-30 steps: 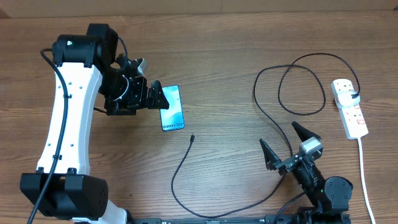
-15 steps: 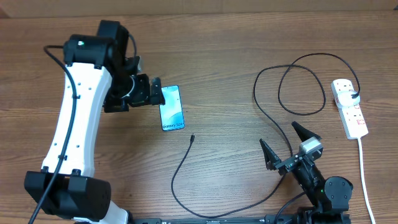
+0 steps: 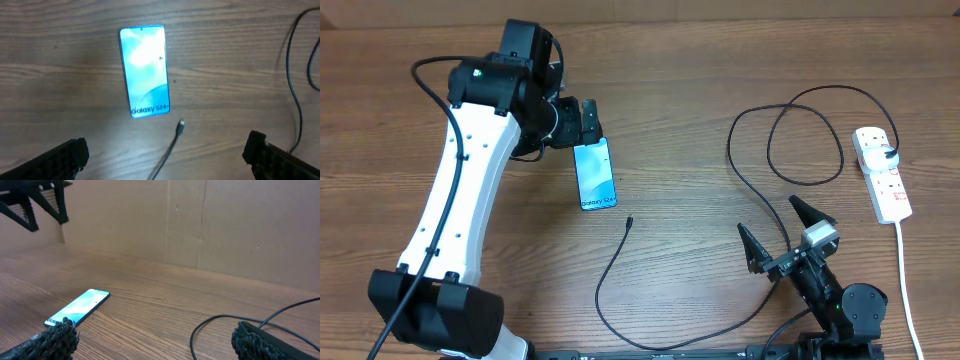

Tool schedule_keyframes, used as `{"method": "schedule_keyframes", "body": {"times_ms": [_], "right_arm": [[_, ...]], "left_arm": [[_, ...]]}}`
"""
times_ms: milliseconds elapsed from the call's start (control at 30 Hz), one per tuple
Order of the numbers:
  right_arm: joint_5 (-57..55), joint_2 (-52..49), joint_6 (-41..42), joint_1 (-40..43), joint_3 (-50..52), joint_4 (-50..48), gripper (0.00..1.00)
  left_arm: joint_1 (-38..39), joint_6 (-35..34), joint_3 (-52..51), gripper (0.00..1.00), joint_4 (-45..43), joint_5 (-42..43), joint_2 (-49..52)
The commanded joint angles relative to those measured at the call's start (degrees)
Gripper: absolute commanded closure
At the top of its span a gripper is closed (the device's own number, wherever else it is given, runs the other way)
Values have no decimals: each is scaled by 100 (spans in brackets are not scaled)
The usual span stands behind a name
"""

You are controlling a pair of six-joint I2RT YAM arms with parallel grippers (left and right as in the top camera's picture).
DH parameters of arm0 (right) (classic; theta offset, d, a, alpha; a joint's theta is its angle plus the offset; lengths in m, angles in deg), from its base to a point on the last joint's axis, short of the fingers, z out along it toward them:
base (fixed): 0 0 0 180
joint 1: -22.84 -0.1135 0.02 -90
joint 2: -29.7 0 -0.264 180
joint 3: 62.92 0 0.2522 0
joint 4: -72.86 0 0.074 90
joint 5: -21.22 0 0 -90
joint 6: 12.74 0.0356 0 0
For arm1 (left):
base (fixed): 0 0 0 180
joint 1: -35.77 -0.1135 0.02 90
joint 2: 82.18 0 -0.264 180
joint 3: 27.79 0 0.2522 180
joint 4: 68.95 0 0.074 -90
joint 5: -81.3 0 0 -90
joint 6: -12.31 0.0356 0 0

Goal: Plug charger to phone and switch on socket
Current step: 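Move the left gripper over the phone and lower onto it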

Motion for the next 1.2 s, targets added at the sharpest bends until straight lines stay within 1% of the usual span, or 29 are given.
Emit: {"method": "schedule_keyframes", "body": {"times_ms": [0,133,333,533,633,833,967,1067,1167], "right_arm": [[-15,46,15,15,55,-13,0],[-15,46,15,15,55,-13,0],[-15,46,15,15,55,-13,0],[-15,46,15,15,55,-13,0],[-15,46,15,15,55,-13,0],[-15,46,15,15,55,-13,0],[-15,46,15,15,55,-13,0],[-15,46,15,15,55,-13,0],[-15,46,15,15,55,-13,0]], "left_arm": [[26,-144,-431,0,-210,-85,35],[39,-485,-1062,0,-603,-234,35],[39,-767,-1919,0,-1340,-238,35],[39,-1193,-2752,0,-2065,-614,35],[44,-1191,-3099,0,-2371,-614,35],[46,-1189,-3499,0,-2695,-669,35],[50,-1147,-3578,0,-2747,-658,46],[50,-922,-3563,0,-2752,-483,46],[50,-831,-3418,0,-2509,-450,66]]}}
